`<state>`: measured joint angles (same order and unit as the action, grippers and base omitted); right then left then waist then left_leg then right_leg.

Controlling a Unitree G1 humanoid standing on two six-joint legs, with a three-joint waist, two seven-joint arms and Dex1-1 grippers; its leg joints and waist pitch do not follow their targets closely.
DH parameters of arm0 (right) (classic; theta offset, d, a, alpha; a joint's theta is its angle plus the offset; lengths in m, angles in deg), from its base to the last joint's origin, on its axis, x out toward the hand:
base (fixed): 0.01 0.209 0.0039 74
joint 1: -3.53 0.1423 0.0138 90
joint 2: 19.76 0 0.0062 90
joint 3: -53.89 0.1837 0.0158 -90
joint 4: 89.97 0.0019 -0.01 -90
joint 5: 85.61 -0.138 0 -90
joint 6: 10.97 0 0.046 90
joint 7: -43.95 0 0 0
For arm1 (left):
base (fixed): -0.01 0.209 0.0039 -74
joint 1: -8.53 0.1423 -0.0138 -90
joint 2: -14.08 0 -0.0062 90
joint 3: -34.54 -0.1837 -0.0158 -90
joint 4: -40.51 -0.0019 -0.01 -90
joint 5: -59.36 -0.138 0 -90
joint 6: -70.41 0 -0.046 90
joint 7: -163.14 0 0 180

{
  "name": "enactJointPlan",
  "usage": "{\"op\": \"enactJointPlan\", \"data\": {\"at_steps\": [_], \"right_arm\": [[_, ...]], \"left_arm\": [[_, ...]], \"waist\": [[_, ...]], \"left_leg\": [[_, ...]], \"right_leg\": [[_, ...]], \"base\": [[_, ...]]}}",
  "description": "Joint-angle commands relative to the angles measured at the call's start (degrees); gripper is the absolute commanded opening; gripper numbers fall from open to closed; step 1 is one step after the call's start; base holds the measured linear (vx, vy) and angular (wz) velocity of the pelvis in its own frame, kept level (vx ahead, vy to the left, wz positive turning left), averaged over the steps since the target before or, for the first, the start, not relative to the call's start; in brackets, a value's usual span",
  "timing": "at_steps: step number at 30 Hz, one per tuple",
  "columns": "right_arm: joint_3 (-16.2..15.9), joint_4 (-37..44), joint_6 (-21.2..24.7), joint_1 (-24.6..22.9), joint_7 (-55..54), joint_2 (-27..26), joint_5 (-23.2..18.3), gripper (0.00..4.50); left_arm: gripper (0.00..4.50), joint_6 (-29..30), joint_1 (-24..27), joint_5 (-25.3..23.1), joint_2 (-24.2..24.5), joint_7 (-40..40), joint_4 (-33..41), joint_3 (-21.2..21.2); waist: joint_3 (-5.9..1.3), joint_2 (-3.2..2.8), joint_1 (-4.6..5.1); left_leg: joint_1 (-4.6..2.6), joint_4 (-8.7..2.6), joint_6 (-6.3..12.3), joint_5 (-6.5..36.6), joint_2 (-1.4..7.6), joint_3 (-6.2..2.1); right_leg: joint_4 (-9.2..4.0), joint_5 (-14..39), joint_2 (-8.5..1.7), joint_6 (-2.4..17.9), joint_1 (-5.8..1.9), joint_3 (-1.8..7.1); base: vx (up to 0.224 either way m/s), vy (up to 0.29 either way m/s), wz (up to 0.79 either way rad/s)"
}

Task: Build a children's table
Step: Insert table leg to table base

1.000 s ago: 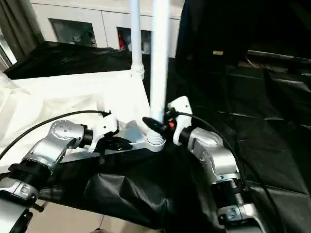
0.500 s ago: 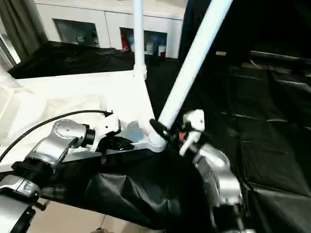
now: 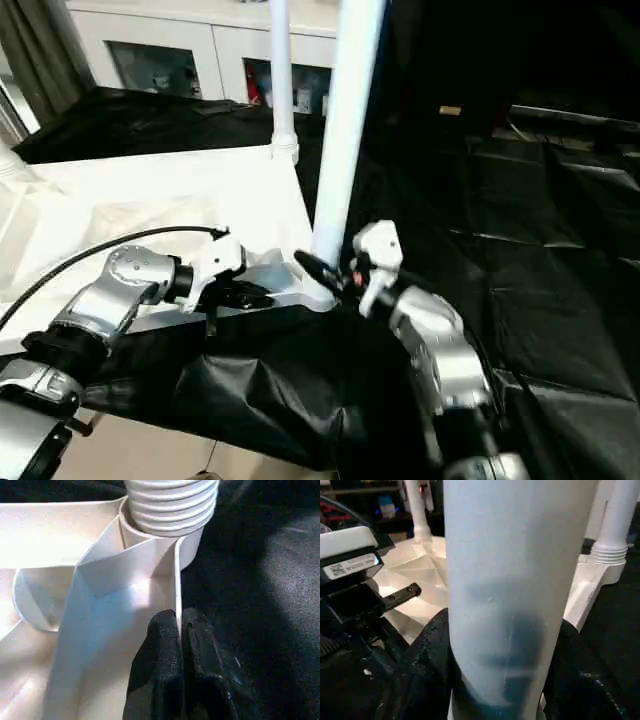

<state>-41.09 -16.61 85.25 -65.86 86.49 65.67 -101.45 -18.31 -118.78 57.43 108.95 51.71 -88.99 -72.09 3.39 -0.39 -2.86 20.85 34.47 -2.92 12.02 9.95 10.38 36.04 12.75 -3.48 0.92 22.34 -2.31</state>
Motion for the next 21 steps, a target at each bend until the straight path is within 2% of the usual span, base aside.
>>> {"op": "enactJointPlan", "data": {"at_steps": [1, 3, 5, 7, 10, 12, 16, 19, 20, 21], "right_arm": [[-2.3, -2.7, 3.5, 1.1, 1.0, 1.3, 2.4, 1.88], [-2.9, -3.8, 4.6, 2.0, 1.6, 1.6, 2.9, 1.88], [-3.4, -5.2, 5.5, 3.2, 2.3, 1.9, 3.5, 1.88], [-3.6, -5.7, 5.6, 3.6, 2.6, 2.0, 3.6, 1.88], [-3.7, -6.5, 6.4, 4.7, 2.9, 2.2, 3.4, 1.88], [-2.8, -6.5, 7.3, 5.1, 3.3, 2.2, 2.2, 1.88], [-0.8, -6.5, 7.3, 4.5, 3.7, 2.0, 0.2, 1.88], [1.8, -7.3, 5.6, 3.4, 2.8, 0.9, -1.6, 1.88], [2.4, -7.6, 5.1, 3.1, 2.7, 0.7, -2.0, 1.88], [3.1, -8.1, 4.3, 2.8, 2.4, 0.4, -2.3, 1.88]], "left_arm": [[0.00, 0.0, 0.1, 0.0, 0.5, 0.3, -0.6, -0.1], [0.00, -0.1, 0.1, 0.0, 0.6, 0.4, -0.6, -0.1], [0.00, -0.1, 0.1, -0.1, 0.6, 0.5, -0.7, -0.1], [0.00, -0.1, 0.0, -0.1, 0.6, 0.6, -0.7, -0.1], [0.00, 0.0, 0.0, -0.1, 0.7, 0.7, -0.6, -0.1], [0.00, -0.1, -0.1, -0.1, 0.7, 0.7, -0.7, 0.0], [0.00, -0.3, -0.2, -0.1, 0.8, 0.6, -0.9, 0.0], [0.00, -0.5, -0.4, -0.1, 0.9, 0.7, -1.3, 0.0], [0.00, -0.5, -0.4, -0.2, 0.9, 0.7, -1.4, 0.0], [0.00, -0.5, -0.5, -0.2, 1.0, 0.8, -1.5, 0.0]], "waist": [[-2.91, 0.22, -0.04], [-2.86, 0.29, -0.06], [-2.86, 0.38, -0.01], [-2.84, 0.23, -0.03], [-2.91, 0.36, 0.03], [-2.98, 0.09, 0.00], [-3.16, 0.10, -0.02], [-3.48, -0.51, -0.23], [-3.48, -0.36, -0.22], [-3.51, -0.67, -0.31]], "left_leg": [[-0.38, -4.61, 2.78, 7.0, 3.45, -1.27], [-0.44, -4.60, 2.59, 7.6, 3.40, -1.23], [-0.20, -4.63, 2.44, 7.6, 3.41, -1.28], [-0.45, -4.65, 2.27, 8.0, 3.56, -1.26], [-0.48, -4.65, 2.06, 8.4, 3.52, -1.23], [-0.52, -4.70, 1.93, 8.5, 3.59, -1.31], [-0.50, -4.59, 2.00, 7.7, 3.61, -1.26], [-0.42, -4.45, 1.88, 7.4, 3.54, -1.30], [-0.45, -4.45, 1.91, 7.4, 3.58, -1.24], [-0.47, -4.48, 1.80, 7.5, 3.59, -1.35]], "right_leg": [[-4.57, 4.2, -5.13, 14.6, -2.49, 2.99], [-4.74, 5.6, -5.20, 14.5, -2.48, 2.99], [-4.70, 6.0, -5.27, 14.4, -2.67, 3.04], [-4.78, 6.5, -5.27, 14.3, -2.41, 3.06], [-4.79, 6.7, -5.26, 14.4, -2.47, 3.07], [-4.76, 6.8, -5.32, 14.5, -2.52, 3.07], [-4.53, 4.2, -5.30, 15.0, -2.61, 3.06], [-4.31, 1.8, -5.41, 15.8, -2.83, 3.00], [-4.38, 1.5, -5.42, 15.9, -2.78, 3.03], [-4.26, 1.2, -5.39, 16.1, -2.81, 2.96]], "base": [[0.000, 0.000, 0.00], [0.000, 0.000, 0.00], [0.000, 0.000, 0.00], [0.000, 0.000, 0.00], [0.000, 0.000, 0.00], [0.000, 0.000, 0.00], [0.000, 0.000, 0.00], [0.000, 0.000, 0.00], [0.000, 0.000, 0.00], [0.000, 0.000, 0.00]]}}
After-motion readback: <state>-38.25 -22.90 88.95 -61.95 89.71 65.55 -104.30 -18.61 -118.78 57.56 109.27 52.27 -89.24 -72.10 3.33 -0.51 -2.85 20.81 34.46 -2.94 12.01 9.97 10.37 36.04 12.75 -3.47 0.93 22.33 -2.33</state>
